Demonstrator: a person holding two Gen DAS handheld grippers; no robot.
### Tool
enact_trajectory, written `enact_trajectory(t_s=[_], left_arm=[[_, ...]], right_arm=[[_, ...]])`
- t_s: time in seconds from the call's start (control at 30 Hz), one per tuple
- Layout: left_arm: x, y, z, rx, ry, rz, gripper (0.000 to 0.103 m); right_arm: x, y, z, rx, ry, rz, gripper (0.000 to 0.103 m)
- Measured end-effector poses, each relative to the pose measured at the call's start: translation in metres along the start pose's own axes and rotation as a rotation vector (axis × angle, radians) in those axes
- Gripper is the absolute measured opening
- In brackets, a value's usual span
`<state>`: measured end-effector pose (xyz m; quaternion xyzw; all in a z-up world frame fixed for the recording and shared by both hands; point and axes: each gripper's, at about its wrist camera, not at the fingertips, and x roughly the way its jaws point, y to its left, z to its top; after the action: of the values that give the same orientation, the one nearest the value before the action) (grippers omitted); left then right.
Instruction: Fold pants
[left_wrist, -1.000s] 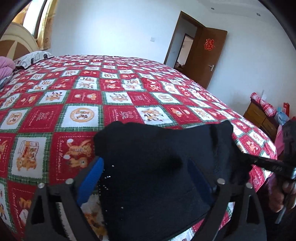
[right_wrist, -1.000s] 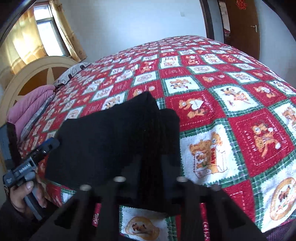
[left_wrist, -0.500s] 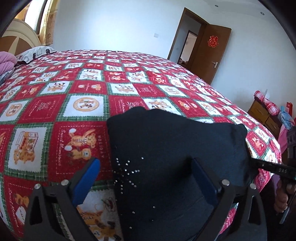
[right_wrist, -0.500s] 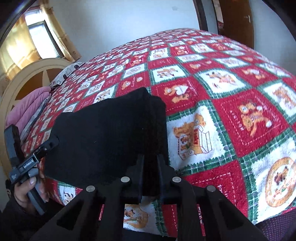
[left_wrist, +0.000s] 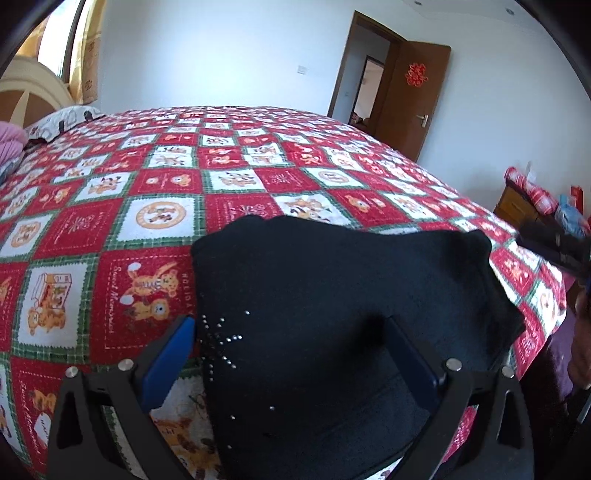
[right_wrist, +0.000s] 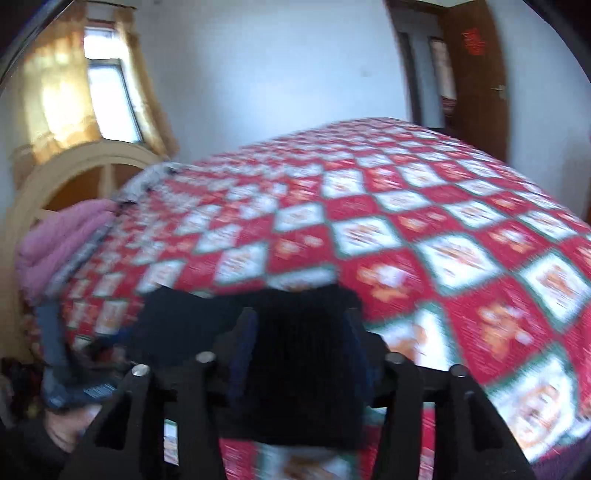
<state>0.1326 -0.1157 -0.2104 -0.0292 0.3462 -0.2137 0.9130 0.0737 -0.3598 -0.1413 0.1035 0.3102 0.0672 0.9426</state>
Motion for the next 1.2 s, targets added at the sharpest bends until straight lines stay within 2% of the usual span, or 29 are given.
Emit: enact_trajectory(t_s=[0.07,0.1,0.2,0.3,0.4,0.67,0.77,0.87,0.93,1.03,1.2], left_arm=[[0.000,0.000,0.000,0.005,0.003,0.006,0.103],[0.000,0.000,0.000,0.007,0.003,0.014,0.103],[0.002,0.002,-0.001,0.007,0.014,0.028,0.103],[0.007,0.004,-0.003,-0.006,0.033,0.017,0.103],[0.008,0.004,-0.004,-0.012,0.043,0.013,0.103],[0.007,0.006,-0.005,-0.014,0.060,0.007,0.103],[0.004,0.006,-0.005,-0.009,0.057,0.016,0.103],[0.000,0.009,-0.007,-0.009,0.057,0.019,0.103],[-0.002,0.010,-0.009,-0.006,0.057,0.017,0.103],[-0.008,0.011,-0.013,0.000,0.059,0.016,0.103],[-0.011,0.013,-0.020,0.006,0.063,0.010,0.103]], right_arm=[[0.017,0.003,0.005,0.027,0.008,0.093,0.052],[0.024,0.003,0.006,0.043,0.020,0.103,0.052],[0.057,-0.013,0.002,0.119,0.080,0.067,0.052],[0.073,-0.031,-0.004,0.155,0.126,0.045,0.052],[0.073,-0.040,-0.006,0.160,0.128,0.073,0.052],[0.070,-0.040,-0.010,0.131,0.118,0.053,0.051],[0.062,-0.034,-0.010,0.111,0.106,0.015,0.052],[0.042,-0.021,-0.013,0.052,0.076,-0.070,0.052],[0.033,-0.015,-0.018,0.030,0.073,-0.065,0.052],[0.022,-0.001,-0.033,-0.027,0.090,-0.087,0.053],[0.024,0.020,-0.059,-0.175,0.135,-0.208,0.053]])
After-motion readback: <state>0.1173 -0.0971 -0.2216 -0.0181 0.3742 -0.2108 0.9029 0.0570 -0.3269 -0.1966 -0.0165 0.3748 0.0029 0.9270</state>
